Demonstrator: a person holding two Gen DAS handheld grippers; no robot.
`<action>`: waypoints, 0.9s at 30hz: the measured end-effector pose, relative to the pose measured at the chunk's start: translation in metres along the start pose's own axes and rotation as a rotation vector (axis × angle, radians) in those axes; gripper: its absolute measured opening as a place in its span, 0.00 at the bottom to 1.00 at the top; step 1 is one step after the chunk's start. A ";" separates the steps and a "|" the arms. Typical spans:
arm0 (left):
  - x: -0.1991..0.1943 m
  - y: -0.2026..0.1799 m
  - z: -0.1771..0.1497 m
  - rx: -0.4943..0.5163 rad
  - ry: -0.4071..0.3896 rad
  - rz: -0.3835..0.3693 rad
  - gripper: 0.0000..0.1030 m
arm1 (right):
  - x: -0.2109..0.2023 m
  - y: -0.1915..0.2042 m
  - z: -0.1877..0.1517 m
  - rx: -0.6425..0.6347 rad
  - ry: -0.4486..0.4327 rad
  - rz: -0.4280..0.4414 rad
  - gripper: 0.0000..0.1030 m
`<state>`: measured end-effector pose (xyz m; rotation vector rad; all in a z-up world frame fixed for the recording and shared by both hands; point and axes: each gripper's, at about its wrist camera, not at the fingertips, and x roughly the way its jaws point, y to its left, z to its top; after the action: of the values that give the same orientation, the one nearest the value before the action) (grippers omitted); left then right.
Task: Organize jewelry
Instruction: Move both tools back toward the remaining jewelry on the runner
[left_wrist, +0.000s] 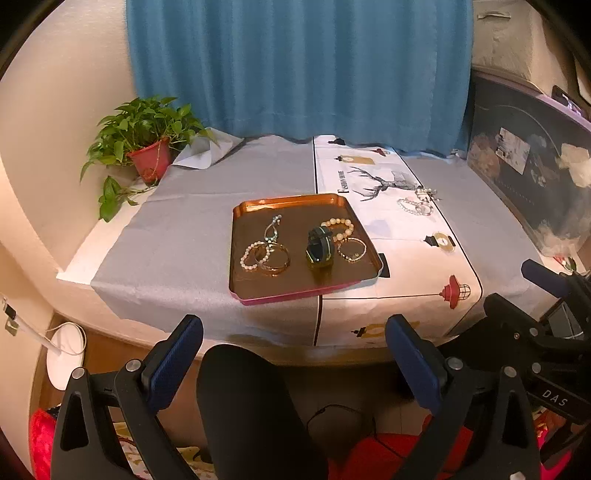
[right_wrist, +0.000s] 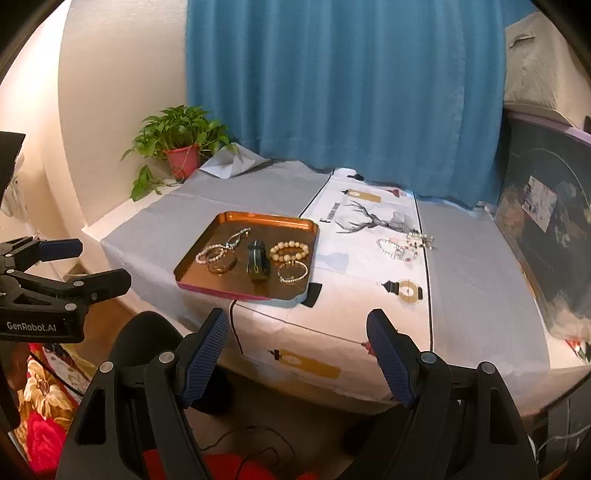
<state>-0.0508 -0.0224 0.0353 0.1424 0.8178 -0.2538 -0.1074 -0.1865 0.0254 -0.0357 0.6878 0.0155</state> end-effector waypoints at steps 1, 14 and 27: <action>0.002 0.000 0.000 -0.002 0.005 0.002 0.95 | 0.002 0.000 0.000 0.002 0.000 0.001 0.75; 0.031 -0.013 0.009 0.027 0.064 0.003 0.95 | 0.026 -0.024 0.000 0.051 0.053 -0.024 0.75; 0.119 -0.093 0.099 0.029 0.139 -0.198 0.98 | 0.095 -0.146 0.004 0.226 0.126 -0.180 0.75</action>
<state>0.0710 -0.1542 0.0123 0.1076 0.9677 -0.4459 -0.0276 -0.3325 -0.0282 0.1196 0.8064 -0.2390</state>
